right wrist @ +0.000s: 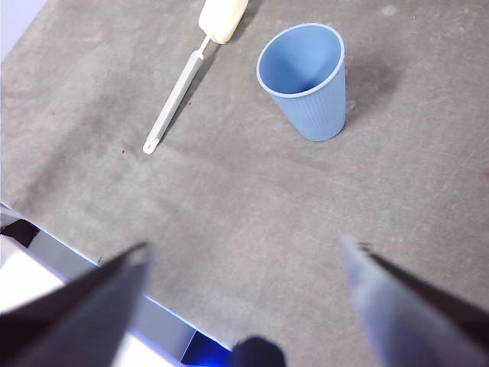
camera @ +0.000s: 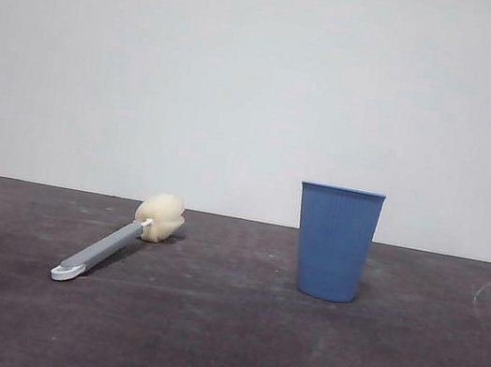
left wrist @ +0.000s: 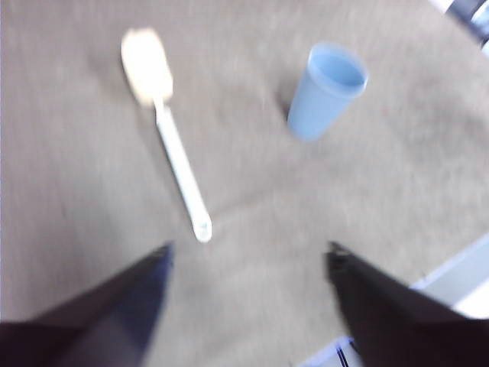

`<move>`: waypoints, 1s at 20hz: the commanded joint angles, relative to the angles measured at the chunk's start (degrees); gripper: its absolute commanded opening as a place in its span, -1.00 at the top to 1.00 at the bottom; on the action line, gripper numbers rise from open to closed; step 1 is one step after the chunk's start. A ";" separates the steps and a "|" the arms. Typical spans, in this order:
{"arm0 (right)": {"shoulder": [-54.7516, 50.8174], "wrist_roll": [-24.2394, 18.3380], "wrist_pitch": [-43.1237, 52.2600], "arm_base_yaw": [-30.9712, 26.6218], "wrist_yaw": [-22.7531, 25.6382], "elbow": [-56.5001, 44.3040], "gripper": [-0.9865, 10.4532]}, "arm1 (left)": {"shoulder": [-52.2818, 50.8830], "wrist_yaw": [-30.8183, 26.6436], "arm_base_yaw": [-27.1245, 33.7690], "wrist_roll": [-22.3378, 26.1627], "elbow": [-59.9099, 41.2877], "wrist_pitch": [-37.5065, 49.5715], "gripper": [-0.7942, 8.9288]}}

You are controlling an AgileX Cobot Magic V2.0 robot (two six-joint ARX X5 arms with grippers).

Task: Pick up the cup brush,pick up the cup,insert the brush into the cup,clean the cup,put the cup brush back,put the cup back to the fixed position on the table

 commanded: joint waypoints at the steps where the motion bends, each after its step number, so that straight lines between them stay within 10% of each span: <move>1: -0.02 2.25 0.07 0.17 -0.20 0.20 -0.27 | 1.25 0.48 -0.39 0.44 0.07 1.92 -0.34; 6: -0.02 3.98 0.15 0.17 -0.11 0.20 -0.27 | 10.14 -1.68 -8.04 -2.29 0.07 6.58 -0.34; 13: -0.02 4.90 0.15 0.17 -0.09 0.20 -0.27 | 30.71 -23.28 -23.89 -9.14 0.09 19.76 -0.34; 20: -0.02 4.87 -0.13 0.17 0.09 0.20 -0.27 | 49.03 -32.63 -25.35 -13.33 0.09 29.48 -0.33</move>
